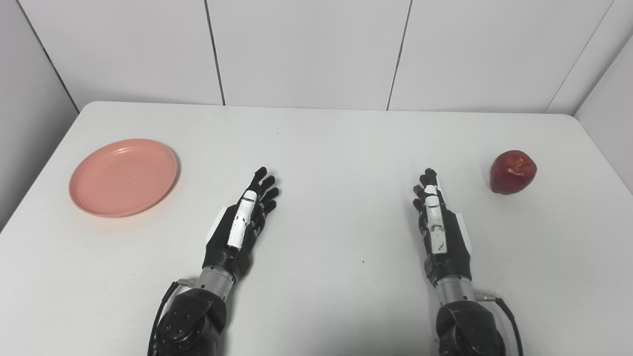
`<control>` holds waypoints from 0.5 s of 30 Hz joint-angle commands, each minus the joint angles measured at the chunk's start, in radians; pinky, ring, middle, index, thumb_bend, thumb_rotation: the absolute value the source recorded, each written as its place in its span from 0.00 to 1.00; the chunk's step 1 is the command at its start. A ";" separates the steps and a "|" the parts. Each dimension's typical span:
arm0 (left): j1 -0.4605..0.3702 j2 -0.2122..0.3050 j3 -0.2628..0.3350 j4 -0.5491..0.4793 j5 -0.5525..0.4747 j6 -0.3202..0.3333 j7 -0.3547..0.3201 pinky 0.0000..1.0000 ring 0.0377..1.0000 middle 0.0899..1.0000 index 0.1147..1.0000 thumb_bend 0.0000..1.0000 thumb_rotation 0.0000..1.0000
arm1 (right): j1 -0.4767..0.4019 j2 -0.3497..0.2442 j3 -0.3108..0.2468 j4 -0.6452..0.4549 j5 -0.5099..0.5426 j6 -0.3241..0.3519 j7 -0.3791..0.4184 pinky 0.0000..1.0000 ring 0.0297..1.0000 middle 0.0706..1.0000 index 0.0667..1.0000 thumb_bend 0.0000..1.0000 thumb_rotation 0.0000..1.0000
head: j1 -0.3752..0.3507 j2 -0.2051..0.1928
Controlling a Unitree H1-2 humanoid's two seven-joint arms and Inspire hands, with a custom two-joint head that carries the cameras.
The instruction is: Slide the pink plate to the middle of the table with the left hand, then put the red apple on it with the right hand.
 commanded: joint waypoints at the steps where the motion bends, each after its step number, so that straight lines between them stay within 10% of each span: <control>1: -0.033 -0.011 -0.004 -0.020 0.005 -0.020 -0.001 0.98 0.96 0.97 0.96 0.40 1.00 | -0.028 0.008 -0.001 -0.035 0.006 -0.048 -0.001 1.00 0.98 0.99 1.00 0.27 1.00 | 0.001 0.001; 15: -0.032 -0.011 -0.006 -0.015 0.006 -0.027 -0.003 0.99 0.96 0.97 0.96 0.40 1.00 | -0.028 0.005 0.002 -0.033 0.003 -0.054 0.000 1.00 0.98 1.00 1.00 0.26 1.00 | 0.002 -0.003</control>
